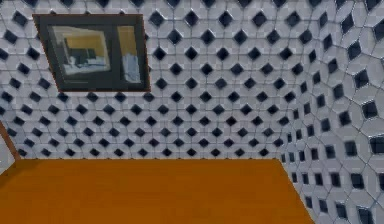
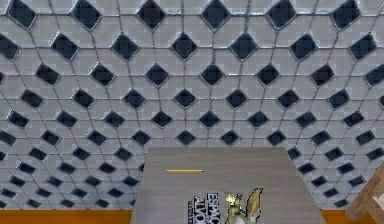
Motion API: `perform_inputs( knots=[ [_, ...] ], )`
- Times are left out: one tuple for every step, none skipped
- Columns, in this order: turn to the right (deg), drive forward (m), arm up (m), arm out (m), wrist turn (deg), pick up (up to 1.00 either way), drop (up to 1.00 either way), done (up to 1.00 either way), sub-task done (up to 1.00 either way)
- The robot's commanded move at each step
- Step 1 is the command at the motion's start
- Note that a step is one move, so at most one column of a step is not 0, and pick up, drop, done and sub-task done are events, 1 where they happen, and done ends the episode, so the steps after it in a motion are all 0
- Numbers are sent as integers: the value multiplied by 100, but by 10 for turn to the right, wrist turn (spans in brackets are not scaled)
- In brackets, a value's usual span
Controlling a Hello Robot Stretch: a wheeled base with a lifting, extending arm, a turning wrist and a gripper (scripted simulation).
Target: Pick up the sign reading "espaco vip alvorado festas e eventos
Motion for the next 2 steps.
perform_inputs(
  knots=[
    [0,0,0,0,450,0,0,0,0],
    [0,0,0,0,450,0,0,0,0]
  ],
)
